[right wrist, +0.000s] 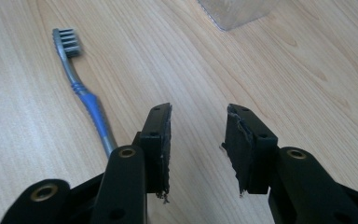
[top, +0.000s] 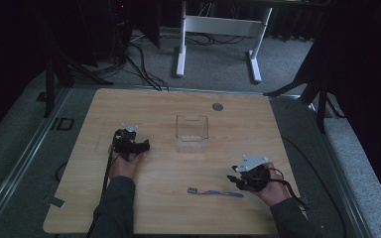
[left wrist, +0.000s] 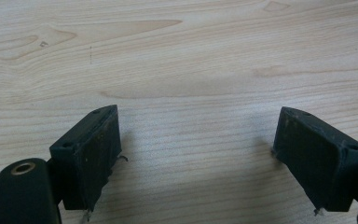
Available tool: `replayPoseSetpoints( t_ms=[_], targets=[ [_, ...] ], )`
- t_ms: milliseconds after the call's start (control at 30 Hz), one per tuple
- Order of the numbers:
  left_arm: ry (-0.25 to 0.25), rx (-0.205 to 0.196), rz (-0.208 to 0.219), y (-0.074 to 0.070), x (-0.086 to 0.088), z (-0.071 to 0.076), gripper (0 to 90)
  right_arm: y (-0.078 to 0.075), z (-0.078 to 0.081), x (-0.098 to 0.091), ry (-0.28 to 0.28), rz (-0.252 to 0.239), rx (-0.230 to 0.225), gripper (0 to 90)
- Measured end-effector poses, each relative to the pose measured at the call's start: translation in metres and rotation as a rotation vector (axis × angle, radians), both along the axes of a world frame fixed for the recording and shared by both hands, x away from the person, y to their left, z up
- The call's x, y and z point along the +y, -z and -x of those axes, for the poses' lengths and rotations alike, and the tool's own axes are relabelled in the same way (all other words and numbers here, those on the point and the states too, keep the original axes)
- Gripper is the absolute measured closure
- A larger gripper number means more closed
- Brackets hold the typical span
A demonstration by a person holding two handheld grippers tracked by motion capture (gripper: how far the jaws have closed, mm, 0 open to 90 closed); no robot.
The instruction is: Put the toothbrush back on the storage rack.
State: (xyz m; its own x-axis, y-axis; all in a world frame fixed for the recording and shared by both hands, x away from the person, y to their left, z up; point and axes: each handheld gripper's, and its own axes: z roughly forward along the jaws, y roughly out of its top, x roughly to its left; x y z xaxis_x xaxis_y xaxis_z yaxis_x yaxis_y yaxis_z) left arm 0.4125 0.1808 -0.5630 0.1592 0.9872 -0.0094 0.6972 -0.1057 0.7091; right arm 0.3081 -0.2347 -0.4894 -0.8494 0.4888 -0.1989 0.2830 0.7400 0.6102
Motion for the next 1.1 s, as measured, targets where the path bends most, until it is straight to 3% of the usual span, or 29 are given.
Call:
replayPoseSetpoints(
  t_ms=[1100],
  targets=[
    [0.001, 0.0, 0.0, 0.0, 0.0, 0.0, 15.0, -0.004, 0.003, 0.013, -0.088, 0.056, 0.05, 63.0]
  ],
)
